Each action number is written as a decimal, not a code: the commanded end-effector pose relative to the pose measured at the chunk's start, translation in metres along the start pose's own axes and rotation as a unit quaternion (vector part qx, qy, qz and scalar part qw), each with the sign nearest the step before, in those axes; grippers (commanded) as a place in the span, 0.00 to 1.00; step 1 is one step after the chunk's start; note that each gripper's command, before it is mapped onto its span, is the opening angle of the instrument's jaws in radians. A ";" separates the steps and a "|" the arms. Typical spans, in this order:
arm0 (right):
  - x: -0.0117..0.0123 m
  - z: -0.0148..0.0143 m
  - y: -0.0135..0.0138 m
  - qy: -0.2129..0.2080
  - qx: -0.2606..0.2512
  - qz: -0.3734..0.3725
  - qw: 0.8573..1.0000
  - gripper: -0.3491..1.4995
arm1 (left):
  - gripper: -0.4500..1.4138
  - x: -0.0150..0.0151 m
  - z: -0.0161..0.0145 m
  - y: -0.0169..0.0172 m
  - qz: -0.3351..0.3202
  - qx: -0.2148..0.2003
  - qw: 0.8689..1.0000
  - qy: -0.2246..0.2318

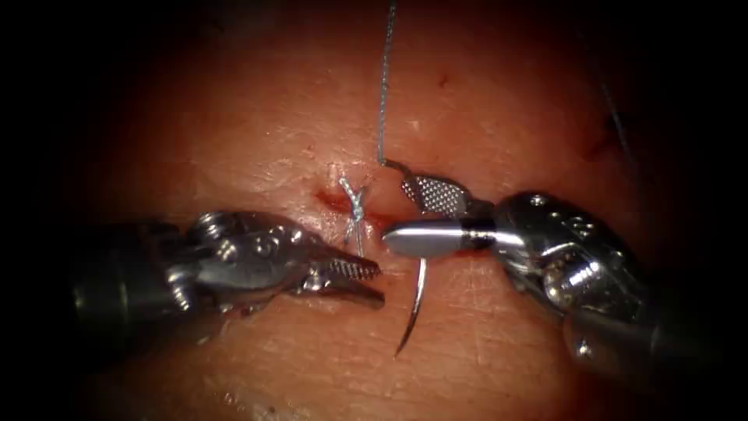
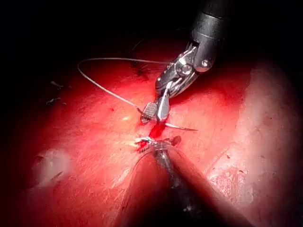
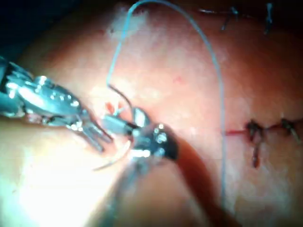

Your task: Wound Closure

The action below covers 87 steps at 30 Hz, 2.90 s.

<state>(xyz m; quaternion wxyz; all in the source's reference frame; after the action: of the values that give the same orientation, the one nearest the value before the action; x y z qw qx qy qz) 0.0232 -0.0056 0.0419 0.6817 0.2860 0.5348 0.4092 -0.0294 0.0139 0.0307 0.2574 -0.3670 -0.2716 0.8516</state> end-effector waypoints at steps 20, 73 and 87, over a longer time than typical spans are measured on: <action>0.0022 -0.0099 0.0076 0.012 -0.072 -0.013 0.997 0.85 | 0.72 0.0032 0.0021 0.0018 0.381 0.000 0.924 0.021; 0.0002 -0.0078 0.0064 0.012 -0.068 -0.015 0.997 0.81 | 0.00 0.0076 0.0000 0.0116 0.124 -0.164 0.971 0.123; 0.0002 -0.0080 0.0053 0.021 -0.054 -0.001 0.998 0.81 | 0.00 0.0102 -0.0018 0.0127 0.139 -0.165 0.967 0.137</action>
<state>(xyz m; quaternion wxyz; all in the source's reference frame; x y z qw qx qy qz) 0.0135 -0.0032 0.0434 0.6849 0.2407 0.5248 0.4445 -0.0363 0.0127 0.0161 0.1046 -0.5561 -0.2985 0.7686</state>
